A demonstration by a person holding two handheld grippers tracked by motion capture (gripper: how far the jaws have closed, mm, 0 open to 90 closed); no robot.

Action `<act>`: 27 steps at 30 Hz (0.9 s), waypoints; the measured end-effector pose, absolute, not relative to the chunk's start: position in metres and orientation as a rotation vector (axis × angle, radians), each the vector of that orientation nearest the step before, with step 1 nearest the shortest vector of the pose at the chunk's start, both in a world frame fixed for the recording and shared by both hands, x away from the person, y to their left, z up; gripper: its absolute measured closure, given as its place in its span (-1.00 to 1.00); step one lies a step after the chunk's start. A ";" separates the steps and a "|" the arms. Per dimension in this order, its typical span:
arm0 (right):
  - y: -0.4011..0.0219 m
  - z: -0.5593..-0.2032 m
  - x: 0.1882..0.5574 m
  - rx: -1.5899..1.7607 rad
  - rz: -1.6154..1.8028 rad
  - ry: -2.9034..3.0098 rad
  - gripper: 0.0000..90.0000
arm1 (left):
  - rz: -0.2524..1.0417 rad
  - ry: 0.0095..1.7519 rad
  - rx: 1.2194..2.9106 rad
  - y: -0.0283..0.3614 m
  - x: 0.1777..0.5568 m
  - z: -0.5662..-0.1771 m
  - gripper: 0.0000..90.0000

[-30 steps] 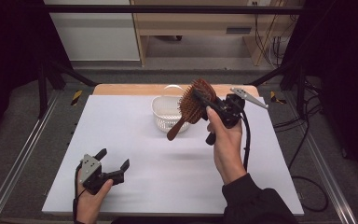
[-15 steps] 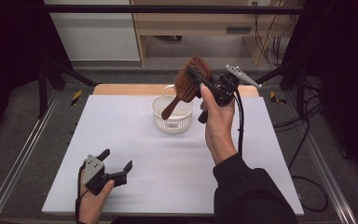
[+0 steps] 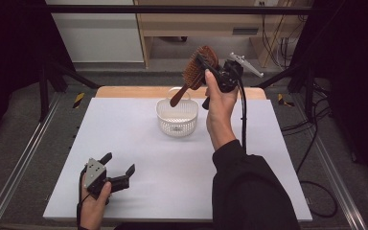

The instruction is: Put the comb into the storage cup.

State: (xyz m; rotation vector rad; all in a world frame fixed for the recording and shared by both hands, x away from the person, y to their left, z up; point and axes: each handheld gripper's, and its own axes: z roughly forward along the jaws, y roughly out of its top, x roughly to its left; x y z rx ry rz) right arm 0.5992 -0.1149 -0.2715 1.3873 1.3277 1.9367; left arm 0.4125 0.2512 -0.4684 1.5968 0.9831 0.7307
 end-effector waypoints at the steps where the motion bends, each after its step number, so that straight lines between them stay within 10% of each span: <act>1: -0.114 -0.272 0.600 1.381 1.924 1.325 0.10 | 0.731 0.983 1.597 0.251 0.413 -0.468 -0.93; 27: -0.096 -0.331 0.609 1.437 1.806 1.355 0.10 | 0.725 0.981 1.604 0.251 0.413 -0.469 -0.93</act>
